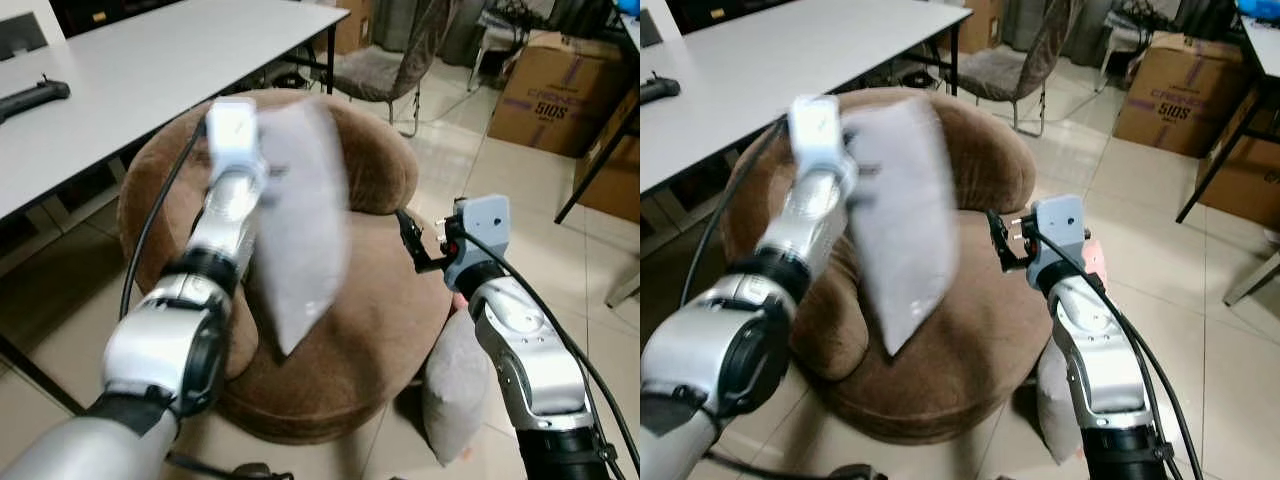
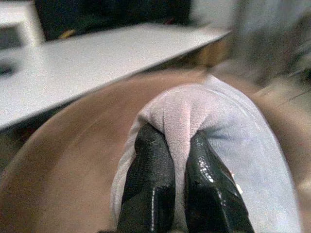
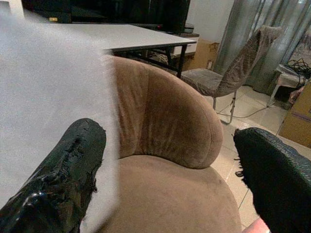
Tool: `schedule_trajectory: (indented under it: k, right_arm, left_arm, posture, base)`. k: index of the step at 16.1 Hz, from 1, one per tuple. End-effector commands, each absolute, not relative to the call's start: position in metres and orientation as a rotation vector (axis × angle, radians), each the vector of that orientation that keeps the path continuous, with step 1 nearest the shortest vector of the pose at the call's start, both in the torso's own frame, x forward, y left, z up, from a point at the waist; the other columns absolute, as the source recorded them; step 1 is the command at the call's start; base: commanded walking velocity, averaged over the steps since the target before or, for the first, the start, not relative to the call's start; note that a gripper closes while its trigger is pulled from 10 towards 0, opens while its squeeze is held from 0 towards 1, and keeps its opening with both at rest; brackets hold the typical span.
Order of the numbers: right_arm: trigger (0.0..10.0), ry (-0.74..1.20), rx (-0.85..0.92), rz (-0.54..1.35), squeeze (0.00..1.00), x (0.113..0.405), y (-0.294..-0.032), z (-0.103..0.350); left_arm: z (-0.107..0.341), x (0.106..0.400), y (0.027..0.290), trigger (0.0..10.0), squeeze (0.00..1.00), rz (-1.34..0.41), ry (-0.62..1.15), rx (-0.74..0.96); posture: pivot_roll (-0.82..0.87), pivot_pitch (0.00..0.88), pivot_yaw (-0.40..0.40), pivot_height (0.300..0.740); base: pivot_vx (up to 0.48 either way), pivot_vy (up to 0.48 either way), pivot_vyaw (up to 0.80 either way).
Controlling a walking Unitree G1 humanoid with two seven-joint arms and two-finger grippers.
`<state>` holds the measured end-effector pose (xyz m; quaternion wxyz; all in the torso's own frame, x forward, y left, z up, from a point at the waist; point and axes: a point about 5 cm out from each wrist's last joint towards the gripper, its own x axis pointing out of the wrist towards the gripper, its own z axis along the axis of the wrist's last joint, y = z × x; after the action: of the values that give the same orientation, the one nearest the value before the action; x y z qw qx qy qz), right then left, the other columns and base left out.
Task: Move the pillow to the sofa from floor
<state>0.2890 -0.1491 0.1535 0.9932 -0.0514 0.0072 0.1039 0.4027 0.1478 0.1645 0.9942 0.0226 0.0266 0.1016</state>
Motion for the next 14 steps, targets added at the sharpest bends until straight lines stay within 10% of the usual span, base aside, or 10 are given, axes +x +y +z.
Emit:
schedule_trajectory:
  k: [1,11,12,14]
  right_arm:
    - [10.0,-0.009,-0.111,0.217,0.00,0.287,-0.150,0.160]
    - [10.0,0.273,-0.277,0.831,0.00,0.253,-0.133,0.124]
    - [10.0,0.276,-0.276,0.858,0.00,0.253,-0.133,0.125]
    - [10.0,0.280,-0.274,0.884,0.00,0.253,-0.134,0.125]
  left_arm:
    - [0.145,0.394,0.162,10.0,0.00,0.302,0.092,0.118]
    - [0.055,0.346,0.192,10.0,0.00,0.231,0.401,0.372]
    - [0.060,0.349,0.192,10.0,1.00,0.207,0.367,0.376]
    - [0.069,0.354,0.193,10.0,1.00,0.193,0.325,0.365]
  posture:
    - [0.00,0.000,0.034,0.740]
    - [0.01,0.000,0.017,0.740]
    - [0.01,0.000,0.017,0.740]
    - [0.01,0.000,0.016,0.740]
  base:
    - [0.000,0.000,0.00]
    - [0.000,0.000,0.00]
    - [0.000,0.000,0.00]
    - [0.000,0.000,0.00]
